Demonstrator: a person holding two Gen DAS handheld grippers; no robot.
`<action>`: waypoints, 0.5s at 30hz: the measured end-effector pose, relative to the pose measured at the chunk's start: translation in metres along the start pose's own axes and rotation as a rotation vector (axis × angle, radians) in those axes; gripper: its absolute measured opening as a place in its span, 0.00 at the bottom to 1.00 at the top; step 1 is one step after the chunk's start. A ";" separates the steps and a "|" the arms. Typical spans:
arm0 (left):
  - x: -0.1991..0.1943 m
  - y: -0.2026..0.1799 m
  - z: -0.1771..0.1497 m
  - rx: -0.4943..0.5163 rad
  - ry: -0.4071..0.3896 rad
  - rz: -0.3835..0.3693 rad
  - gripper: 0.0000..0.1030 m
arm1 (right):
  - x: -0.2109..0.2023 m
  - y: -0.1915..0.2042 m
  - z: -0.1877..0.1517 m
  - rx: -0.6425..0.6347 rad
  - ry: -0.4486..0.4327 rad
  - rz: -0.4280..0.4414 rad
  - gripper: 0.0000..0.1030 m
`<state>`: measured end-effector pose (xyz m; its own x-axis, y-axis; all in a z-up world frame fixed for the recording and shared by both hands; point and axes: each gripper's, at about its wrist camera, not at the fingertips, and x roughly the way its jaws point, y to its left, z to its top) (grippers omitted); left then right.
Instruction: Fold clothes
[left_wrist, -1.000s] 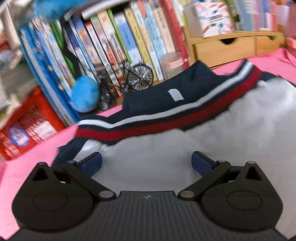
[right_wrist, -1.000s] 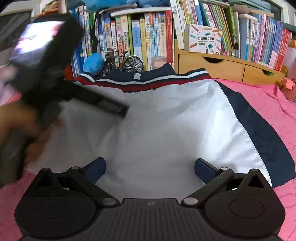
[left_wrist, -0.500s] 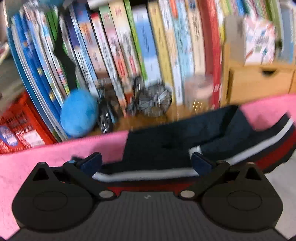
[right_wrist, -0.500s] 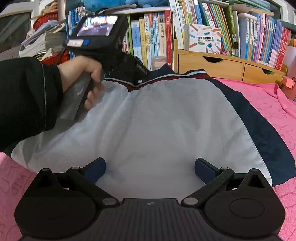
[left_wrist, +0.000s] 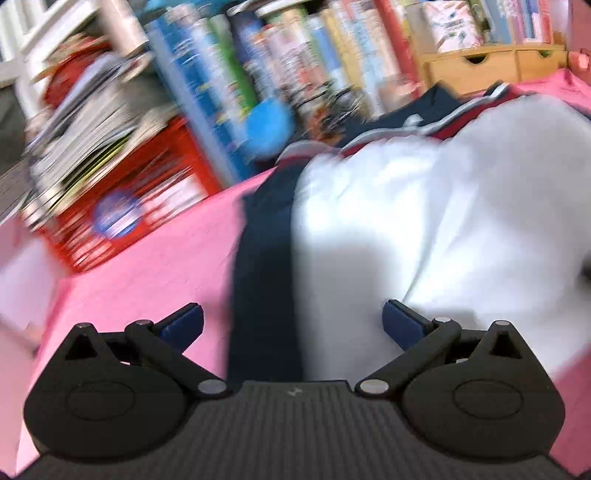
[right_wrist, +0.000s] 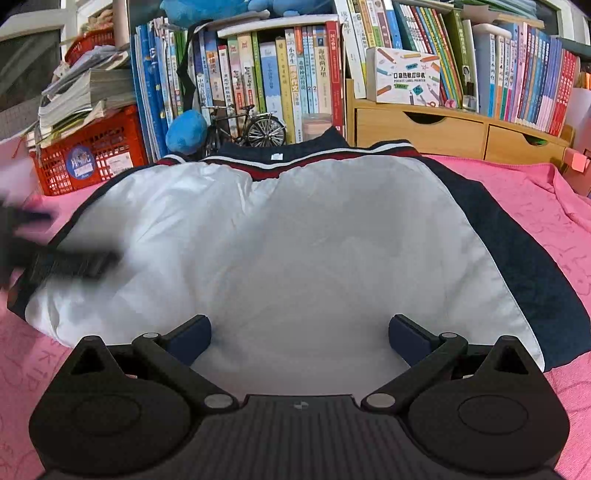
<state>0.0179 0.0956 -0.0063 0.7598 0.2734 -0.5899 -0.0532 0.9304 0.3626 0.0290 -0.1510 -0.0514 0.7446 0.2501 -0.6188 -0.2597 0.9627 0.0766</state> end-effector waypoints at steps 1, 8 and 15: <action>-0.005 0.012 -0.006 -0.027 0.008 0.009 1.00 | 0.000 0.001 0.000 0.000 0.000 -0.004 1.00; -0.053 0.044 0.002 -0.242 -0.036 0.013 1.00 | -0.025 -0.023 -0.005 0.160 -0.070 0.073 1.00; -0.072 -0.053 0.029 -0.151 -0.160 -0.192 1.00 | -0.085 -0.099 -0.051 0.567 -0.240 -0.025 1.00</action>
<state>-0.0155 0.0194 0.0374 0.8572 0.0582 -0.5118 0.0142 0.9905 0.1365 -0.0397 -0.2729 -0.0465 0.8811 0.1794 -0.4375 0.0780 0.8574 0.5087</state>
